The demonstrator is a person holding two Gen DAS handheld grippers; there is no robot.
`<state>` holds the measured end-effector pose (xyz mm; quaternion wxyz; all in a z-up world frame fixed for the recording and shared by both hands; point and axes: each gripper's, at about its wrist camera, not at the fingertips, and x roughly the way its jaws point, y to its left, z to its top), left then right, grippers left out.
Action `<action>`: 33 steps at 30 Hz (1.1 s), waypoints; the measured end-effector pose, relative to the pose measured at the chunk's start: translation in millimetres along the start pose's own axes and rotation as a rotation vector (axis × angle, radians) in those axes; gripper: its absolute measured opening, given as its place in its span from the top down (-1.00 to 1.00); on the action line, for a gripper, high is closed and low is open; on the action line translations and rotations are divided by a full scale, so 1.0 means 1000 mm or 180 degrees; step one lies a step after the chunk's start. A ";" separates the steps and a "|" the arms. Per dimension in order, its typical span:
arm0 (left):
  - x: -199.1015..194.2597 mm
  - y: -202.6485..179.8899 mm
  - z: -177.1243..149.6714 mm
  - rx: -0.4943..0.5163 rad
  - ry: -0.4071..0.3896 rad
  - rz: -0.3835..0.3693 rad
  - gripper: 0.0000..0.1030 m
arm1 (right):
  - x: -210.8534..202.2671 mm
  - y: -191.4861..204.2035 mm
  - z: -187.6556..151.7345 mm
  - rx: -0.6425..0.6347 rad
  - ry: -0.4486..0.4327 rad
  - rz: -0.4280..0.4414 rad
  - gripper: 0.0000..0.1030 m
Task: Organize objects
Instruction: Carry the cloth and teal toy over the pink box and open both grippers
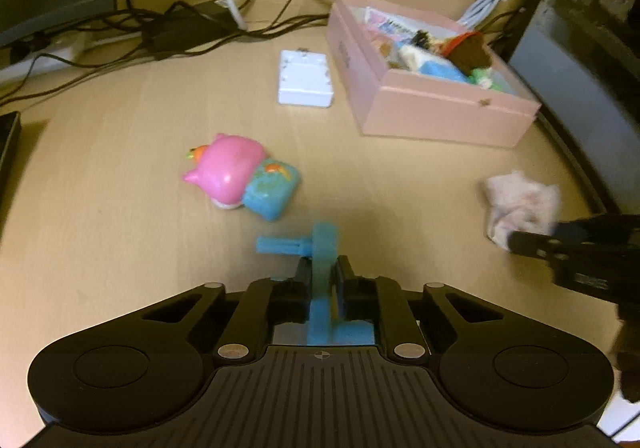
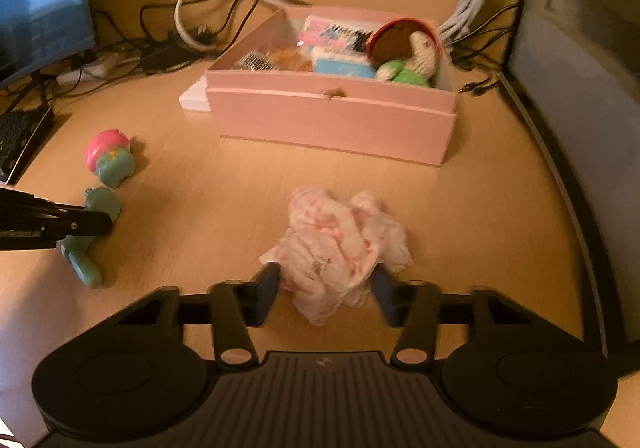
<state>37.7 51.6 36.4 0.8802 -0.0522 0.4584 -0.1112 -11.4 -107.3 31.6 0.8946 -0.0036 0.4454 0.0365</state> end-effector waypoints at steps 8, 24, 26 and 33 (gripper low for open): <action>-0.026 -0.016 0.063 -0.0189 -0.0370 -0.0569 0.73 | -0.039 -0.012 0.015 -0.0079 -0.0332 0.0146 0.70; 0.029 -0.029 0.135 -0.0516 -0.0491 -0.0634 0.68 | -0.055 -0.063 0.050 0.0193 -0.0569 -0.0007 0.69; 0.021 -0.018 0.122 -0.0574 -0.0494 -0.0642 0.68 | -0.051 -0.064 0.074 0.0204 -0.0625 0.0074 0.69; -0.009 0.017 0.063 -0.0795 -0.0338 -0.0668 0.68 | 0.030 -0.042 0.184 0.0326 -0.0384 0.0550 0.69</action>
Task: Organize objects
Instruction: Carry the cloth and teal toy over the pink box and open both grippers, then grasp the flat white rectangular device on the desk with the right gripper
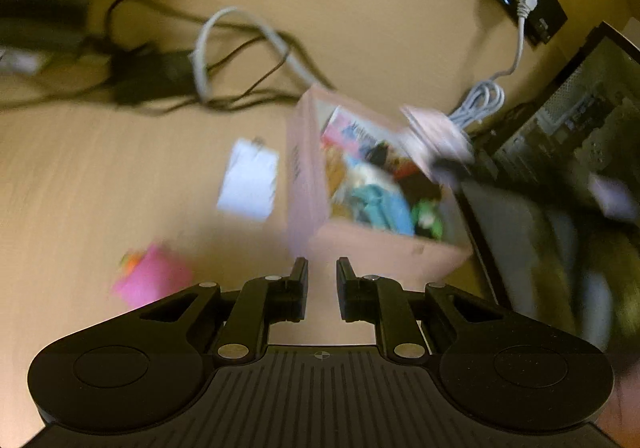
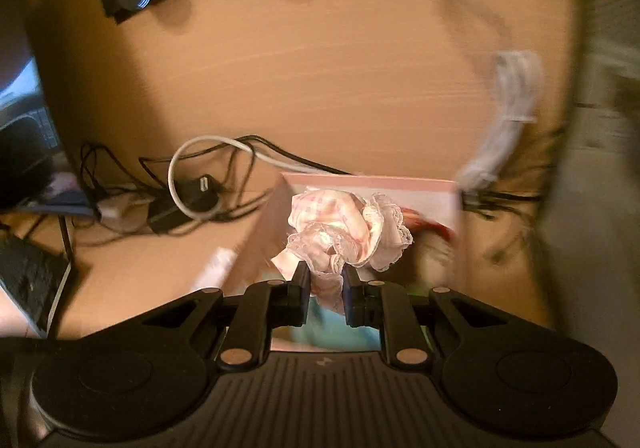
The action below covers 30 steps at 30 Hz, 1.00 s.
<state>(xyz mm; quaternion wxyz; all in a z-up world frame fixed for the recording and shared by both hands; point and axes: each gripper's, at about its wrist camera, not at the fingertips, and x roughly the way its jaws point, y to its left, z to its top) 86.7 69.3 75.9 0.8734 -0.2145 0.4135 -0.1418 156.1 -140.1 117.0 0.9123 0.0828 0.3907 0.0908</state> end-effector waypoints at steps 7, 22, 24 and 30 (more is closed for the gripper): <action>-0.041 0.048 -0.036 -0.0372 -0.0073 0.0160 0.68 | 0.114 0.011 0.032 0.0106 0.0496 -0.0047 0.65; -0.044 0.086 -0.019 -0.0512 -0.0299 0.0158 0.68 | 0.057 0.088 0.045 -0.0403 0.0152 0.0011 -0.16; -0.047 0.085 -0.022 -0.0493 -0.0292 0.0131 0.68 | 0.084 0.115 0.044 -0.0530 0.0340 -0.0034 -0.16; -0.071 0.103 -0.039 -0.0606 -0.0282 0.0261 0.68 | 0.167 0.165 0.027 -0.0815 0.0628 -0.0732 0.12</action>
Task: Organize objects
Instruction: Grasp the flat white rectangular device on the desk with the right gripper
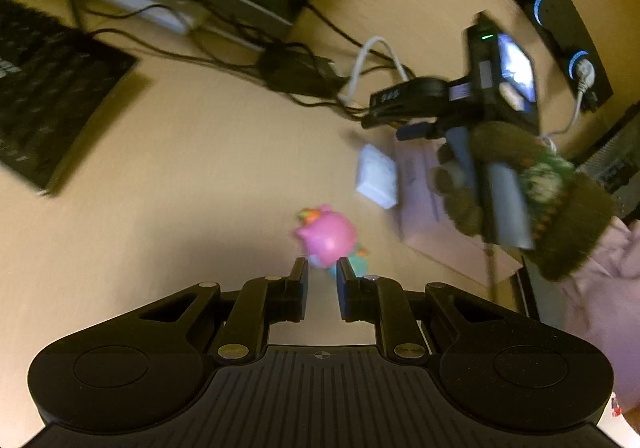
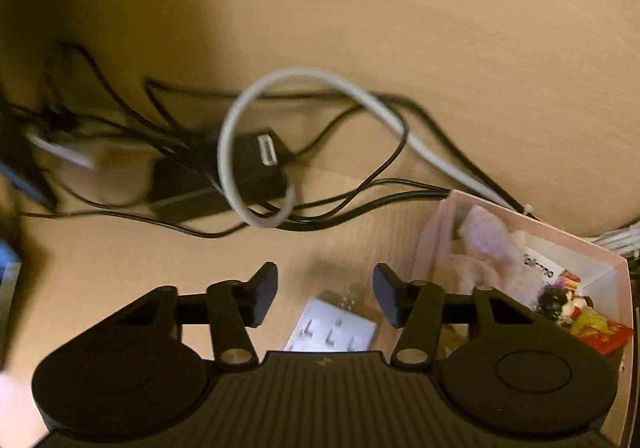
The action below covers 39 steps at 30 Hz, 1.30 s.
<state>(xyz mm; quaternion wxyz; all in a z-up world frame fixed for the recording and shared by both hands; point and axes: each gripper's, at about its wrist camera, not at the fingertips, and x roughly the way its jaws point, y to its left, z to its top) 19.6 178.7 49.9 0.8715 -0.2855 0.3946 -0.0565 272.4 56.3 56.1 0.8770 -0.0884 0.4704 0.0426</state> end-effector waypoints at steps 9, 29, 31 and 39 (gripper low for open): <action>-0.021 0.034 -0.009 -0.0217 -0.0021 0.0179 0.68 | 0.009 0.009 -0.027 0.0055 0.0112 -0.0094 0.35; 0.020 -0.016 -0.028 0.0005 0.0322 0.0146 0.68 | -0.111 -0.023 -0.202 -0.0537 -0.0278 0.0439 0.15; 0.024 -0.024 -0.026 0.0021 0.0293 0.0243 0.68 | -0.116 -0.033 -0.217 -0.0669 -0.0351 0.0219 0.11; 0.034 -0.053 -0.017 0.0209 0.0079 0.0525 0.68 | -0.141 -0.100 -0.240 -0.0038 -0.0505 0.0027 -0.42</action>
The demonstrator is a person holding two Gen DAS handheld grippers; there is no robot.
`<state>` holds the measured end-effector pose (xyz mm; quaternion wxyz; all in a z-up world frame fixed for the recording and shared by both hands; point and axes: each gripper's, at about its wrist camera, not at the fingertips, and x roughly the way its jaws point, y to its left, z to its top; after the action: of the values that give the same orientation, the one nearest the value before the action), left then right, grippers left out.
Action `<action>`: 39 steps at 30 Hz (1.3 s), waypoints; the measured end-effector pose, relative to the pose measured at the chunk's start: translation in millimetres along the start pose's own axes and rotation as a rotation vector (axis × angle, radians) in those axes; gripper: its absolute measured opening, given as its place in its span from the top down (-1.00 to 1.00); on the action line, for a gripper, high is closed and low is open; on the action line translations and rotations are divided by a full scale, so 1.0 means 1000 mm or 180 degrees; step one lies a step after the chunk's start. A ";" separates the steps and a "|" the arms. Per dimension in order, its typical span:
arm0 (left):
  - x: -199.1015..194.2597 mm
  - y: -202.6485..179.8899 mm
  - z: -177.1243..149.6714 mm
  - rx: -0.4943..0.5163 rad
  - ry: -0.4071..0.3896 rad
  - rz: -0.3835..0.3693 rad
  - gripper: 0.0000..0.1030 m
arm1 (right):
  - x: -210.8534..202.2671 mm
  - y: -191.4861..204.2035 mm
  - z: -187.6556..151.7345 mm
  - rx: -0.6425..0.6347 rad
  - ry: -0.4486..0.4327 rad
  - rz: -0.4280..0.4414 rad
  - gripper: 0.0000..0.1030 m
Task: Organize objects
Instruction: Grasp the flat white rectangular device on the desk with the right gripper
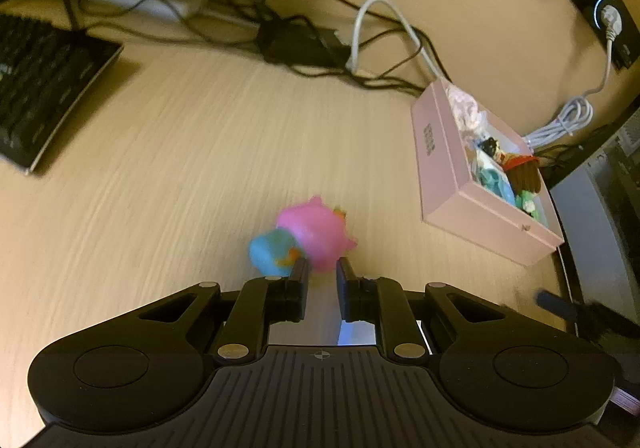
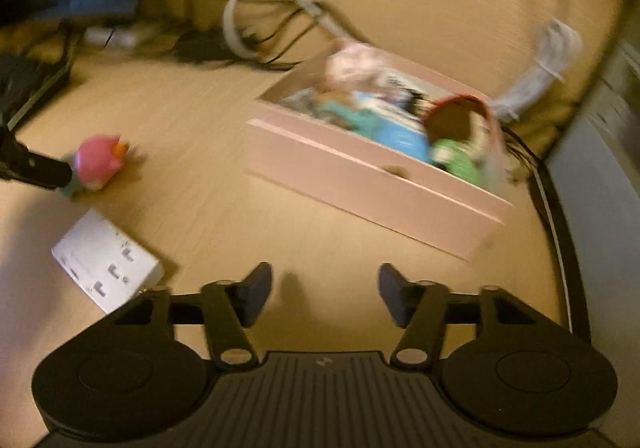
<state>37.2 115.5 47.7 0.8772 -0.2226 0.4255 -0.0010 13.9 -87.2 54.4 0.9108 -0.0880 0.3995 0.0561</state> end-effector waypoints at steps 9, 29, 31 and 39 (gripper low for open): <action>0.002 -0.021 -0.005 0.0322 0.0048 -0.0072 0.68 | -0.017 0.004 -0.024 0.0296 0.0139 0.0659 -0.63; -0.025 0.037 -0.008 -0.0219 -0.0131 0.0172 0.68 | 0.033 0.112 0.023 -0.0144 0.0169 0.1006 -0.72; -0.026 0.037 -0.009 -0.0195 -0.0126 0.0163 0.68 | 0.036 0.110 0.023 -0.0081 0.0210 0.0969 -0.53; -0.016 0.032 -0.012 -0.0131 -0.0020 0.0108 0.68 | 0.027 0.062 0.008 0.0088 0.0213 0.0684 -0.02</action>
<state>11.9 143.2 40.8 0.8736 -0.2333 0.4264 0.0233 27.2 -23.8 32.1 0.8868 -0.0338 0.4376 0.1449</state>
